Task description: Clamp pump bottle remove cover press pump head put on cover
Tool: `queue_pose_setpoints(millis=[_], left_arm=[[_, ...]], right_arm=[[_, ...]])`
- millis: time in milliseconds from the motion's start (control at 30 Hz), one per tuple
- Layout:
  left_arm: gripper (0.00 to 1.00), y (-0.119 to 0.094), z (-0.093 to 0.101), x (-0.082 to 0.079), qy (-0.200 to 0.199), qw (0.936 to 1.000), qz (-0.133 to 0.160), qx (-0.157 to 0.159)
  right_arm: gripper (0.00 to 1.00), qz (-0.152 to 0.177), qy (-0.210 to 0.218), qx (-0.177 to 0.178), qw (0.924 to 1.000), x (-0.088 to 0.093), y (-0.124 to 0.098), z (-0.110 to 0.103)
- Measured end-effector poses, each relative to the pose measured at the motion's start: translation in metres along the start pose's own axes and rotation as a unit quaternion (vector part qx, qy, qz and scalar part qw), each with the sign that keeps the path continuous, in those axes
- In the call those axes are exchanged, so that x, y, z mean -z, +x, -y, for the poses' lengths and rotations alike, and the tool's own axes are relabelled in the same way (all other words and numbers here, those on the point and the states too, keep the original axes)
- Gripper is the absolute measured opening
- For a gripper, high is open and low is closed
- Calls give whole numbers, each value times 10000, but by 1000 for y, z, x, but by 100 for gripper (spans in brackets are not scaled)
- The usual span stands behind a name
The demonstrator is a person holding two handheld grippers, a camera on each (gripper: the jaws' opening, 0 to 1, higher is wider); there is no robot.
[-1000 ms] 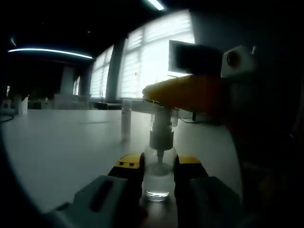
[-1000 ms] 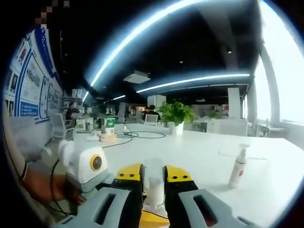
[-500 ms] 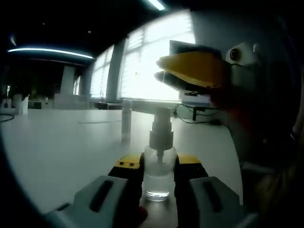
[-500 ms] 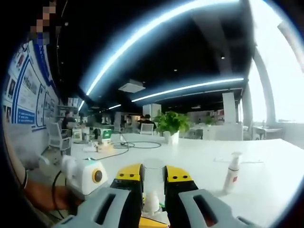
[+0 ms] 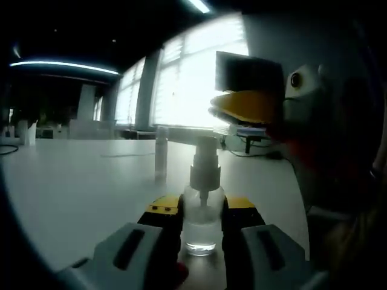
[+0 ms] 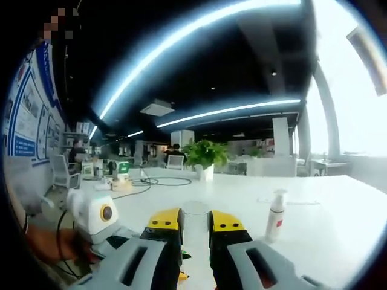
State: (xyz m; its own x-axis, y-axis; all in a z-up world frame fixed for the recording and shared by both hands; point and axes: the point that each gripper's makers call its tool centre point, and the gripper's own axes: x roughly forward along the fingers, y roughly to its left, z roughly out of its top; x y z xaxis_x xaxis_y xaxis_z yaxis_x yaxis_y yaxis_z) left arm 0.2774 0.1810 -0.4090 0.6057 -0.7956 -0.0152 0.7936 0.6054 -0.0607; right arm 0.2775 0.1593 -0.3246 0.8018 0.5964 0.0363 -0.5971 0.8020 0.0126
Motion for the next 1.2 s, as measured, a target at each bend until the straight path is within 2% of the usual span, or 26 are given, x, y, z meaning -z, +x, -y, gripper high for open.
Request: queue_pose_setpoints(millis=[267,633,767,967,1200], left_arm=[[16,0,-1,0,-4,10000,2,-5],[16,0,-4,-3,-31,9999,89,-70],[16,-1,-6,-3,-146,9998,92,-78],[16,0,-6,-2,-61,10000,59,-48],[16,0,-4,-2,0,10000,42,-48]], right_arm=[[12,-229,45,241,9994,21,-3,17],[12,-567,229,408,9973,59,4,39],[12,-605,343,417,9967,67,5,42],[12,-773,283,480,9954,83,6,48],[12,-886,245,483,9946,92,8,48]])
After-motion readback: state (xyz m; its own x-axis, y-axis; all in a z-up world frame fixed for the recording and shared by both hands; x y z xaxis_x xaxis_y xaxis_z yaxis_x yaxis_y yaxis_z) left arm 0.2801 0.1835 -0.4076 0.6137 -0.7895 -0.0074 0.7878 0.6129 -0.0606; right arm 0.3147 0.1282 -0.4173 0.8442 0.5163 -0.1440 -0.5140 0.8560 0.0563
